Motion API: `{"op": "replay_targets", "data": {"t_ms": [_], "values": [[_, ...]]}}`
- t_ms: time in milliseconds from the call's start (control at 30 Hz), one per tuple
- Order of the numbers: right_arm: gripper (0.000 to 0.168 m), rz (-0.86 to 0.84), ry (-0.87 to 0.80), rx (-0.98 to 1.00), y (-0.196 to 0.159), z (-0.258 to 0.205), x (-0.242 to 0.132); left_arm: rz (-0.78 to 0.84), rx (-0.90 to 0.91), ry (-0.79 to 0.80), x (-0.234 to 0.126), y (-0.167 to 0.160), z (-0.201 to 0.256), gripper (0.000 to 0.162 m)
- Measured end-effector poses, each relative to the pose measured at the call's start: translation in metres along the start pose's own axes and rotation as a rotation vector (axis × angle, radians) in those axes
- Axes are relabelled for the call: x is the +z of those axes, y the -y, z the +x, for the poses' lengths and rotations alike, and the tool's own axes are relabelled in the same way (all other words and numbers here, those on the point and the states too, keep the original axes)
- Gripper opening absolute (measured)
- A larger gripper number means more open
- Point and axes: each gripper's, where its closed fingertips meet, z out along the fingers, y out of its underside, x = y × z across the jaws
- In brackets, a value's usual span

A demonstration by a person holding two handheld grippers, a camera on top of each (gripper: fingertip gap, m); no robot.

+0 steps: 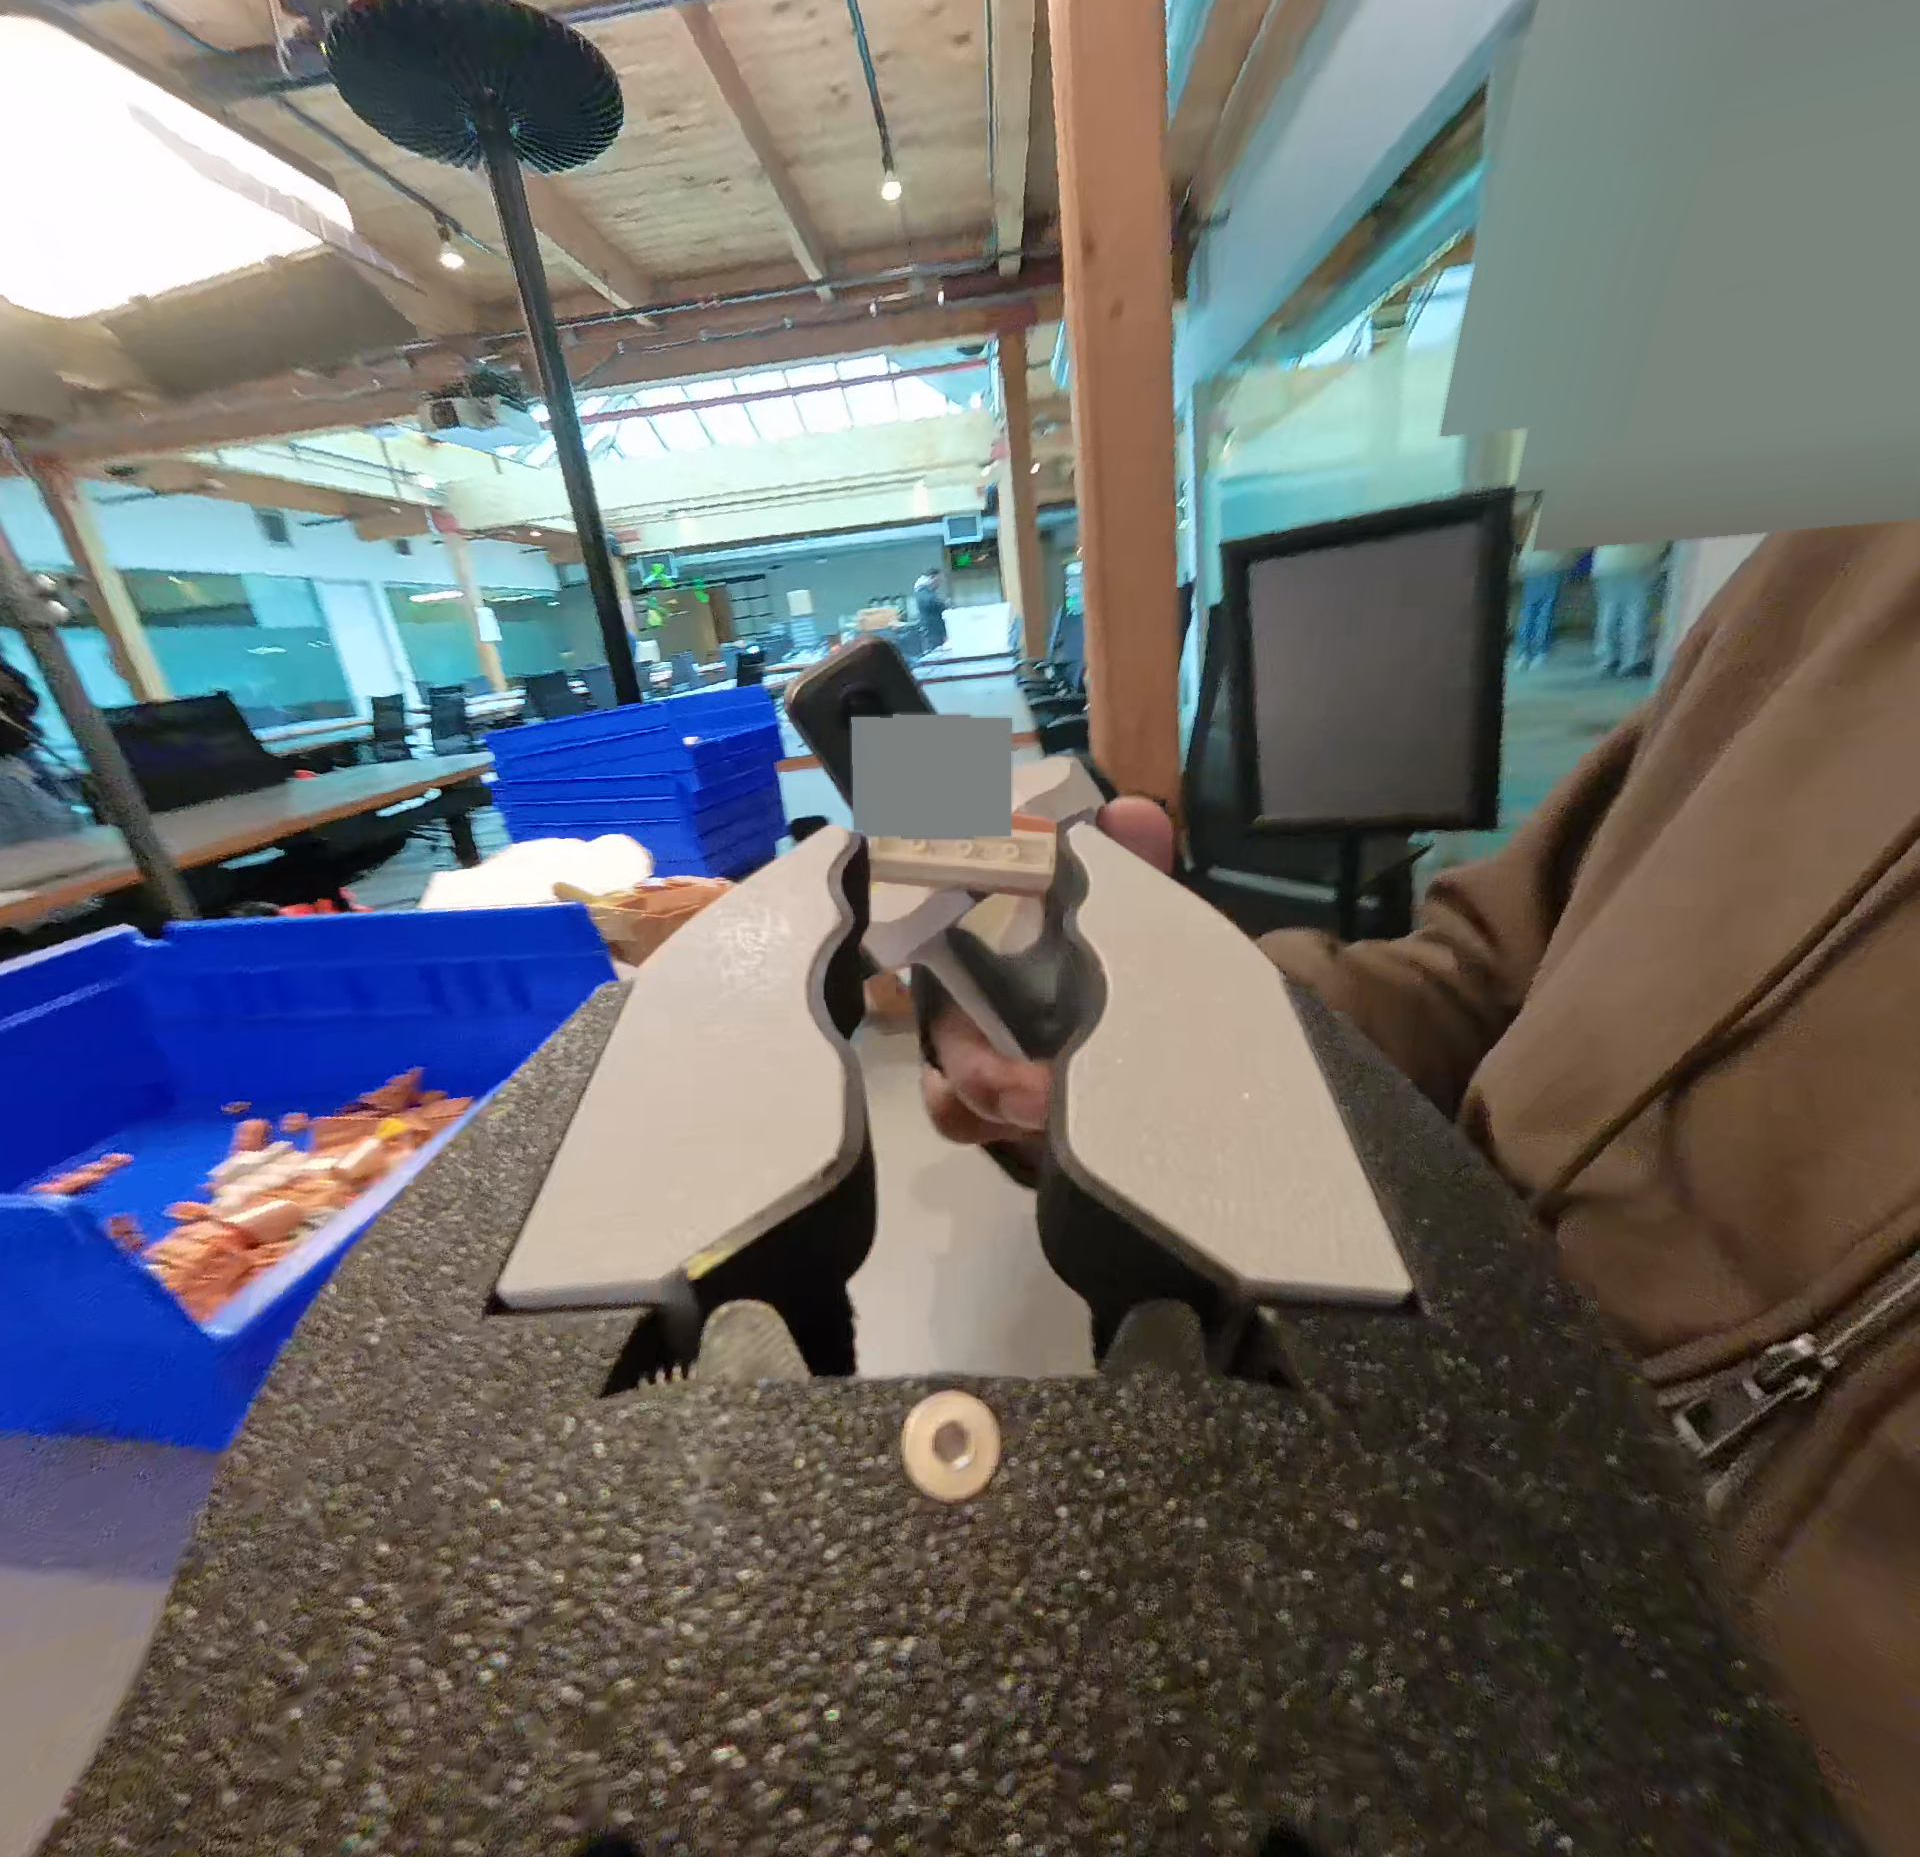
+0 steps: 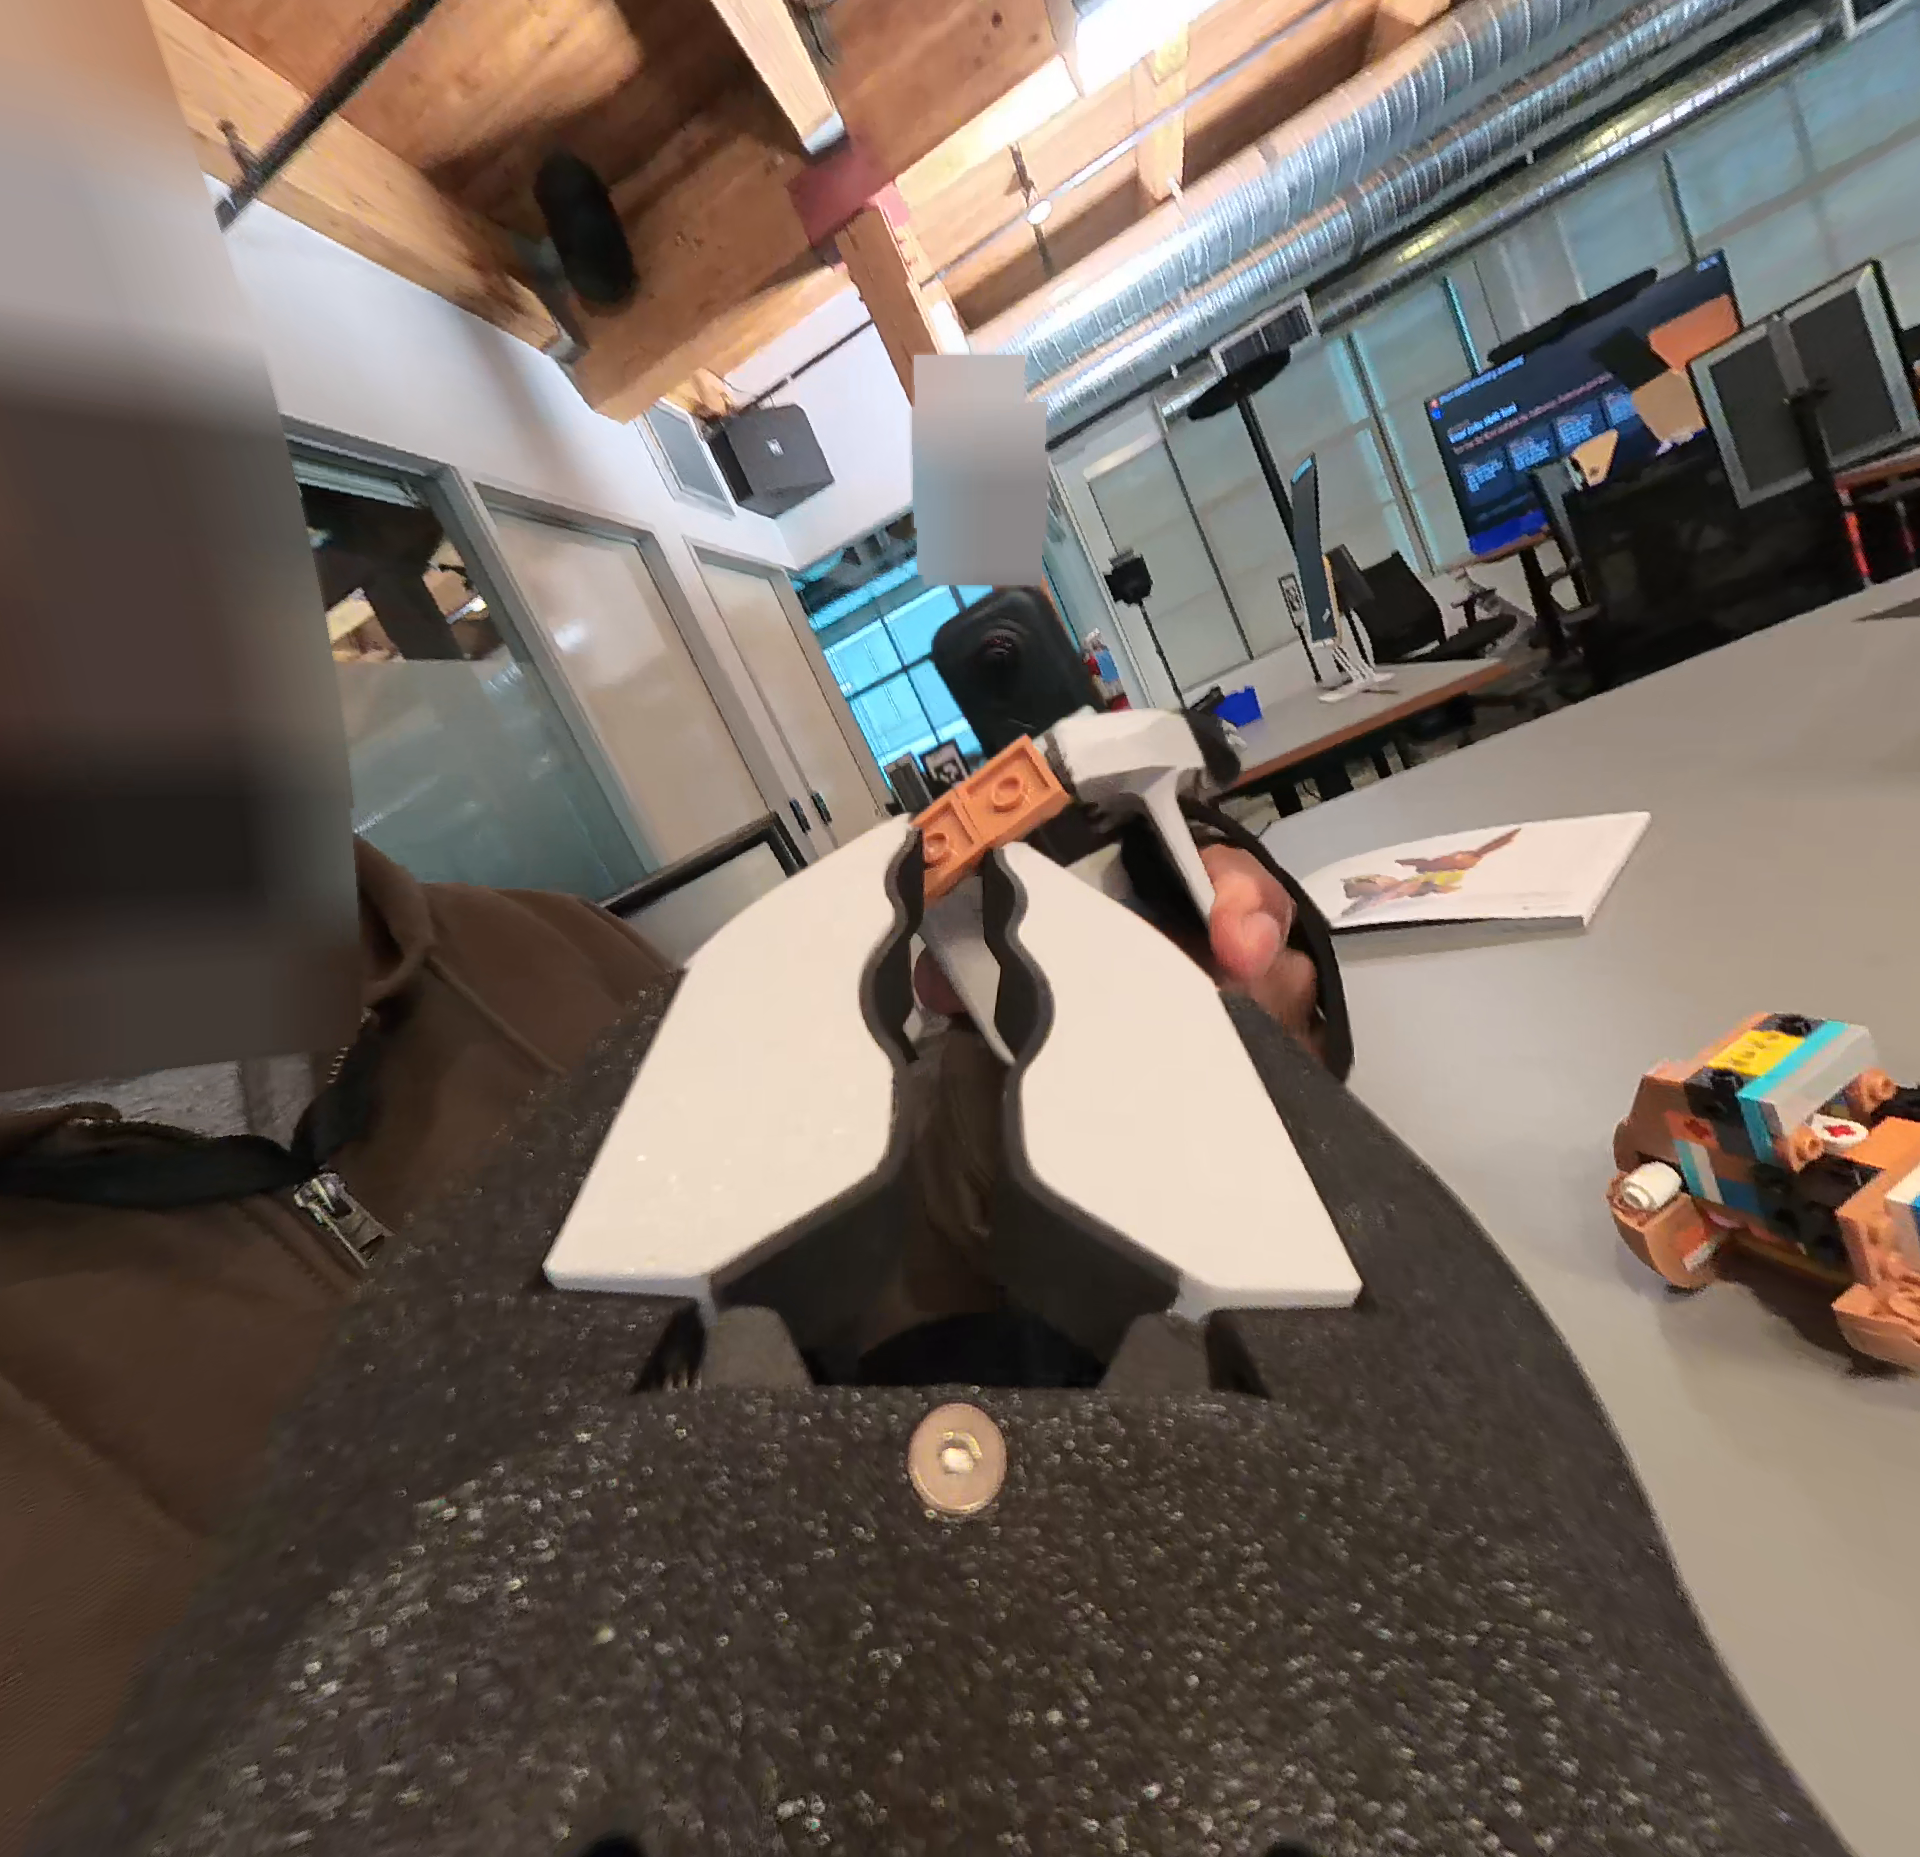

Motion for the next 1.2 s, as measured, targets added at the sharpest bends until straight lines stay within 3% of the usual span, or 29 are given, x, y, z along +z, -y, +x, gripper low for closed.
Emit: {"op": "replay_targets", "data": {"t_ms": [233, 333, 400, 500, 733, 933, 1200], "values": [[0.0, 0.133, 0.058, -0.049, 0.012, -0.006, -0.007, 0.203, -0.341, -0.091, -0.006, 0.014, -0.005, 0.034], [0.0, 0.15, -0.071, -0.114, 0.019, 0.007, -0.017, 0.299, -0.425, -0.058, -0.021, 0.02, -0.021, 0.033], [0.0, 0.111, -0.204, -0.236, 0.018, 0.018, -0.021, 0.276, -0.424, -0.028, -0.021, 0.016, -0.025, 0.033], [0.004, -0.014, -0.43, -0.603, 0.016, 0.03, -0.026, 0.22, -0.439, -0.011, -0.017, 0.01, -0.024, 0.034], [0.013, -0.311, -0.614, -1.331, 0.016, 0.02, -0.018, 0.006, -0.388, 0.148, -0.01, -0.01, -0.031, 0.033], [0.014, -0.486, -0.721, -1.568, 0.005, 0.034, -0.009, -0.046, -0.38, 0.244, -0.007, -0.015, -0.032, 0.034], [0.005, -0.555, -0.804, -1.737, 0.006, 0.037, -0.009, -0.098, -0.352, 0.285, -0.007, -0.019, -0.03, 0.034]]}}
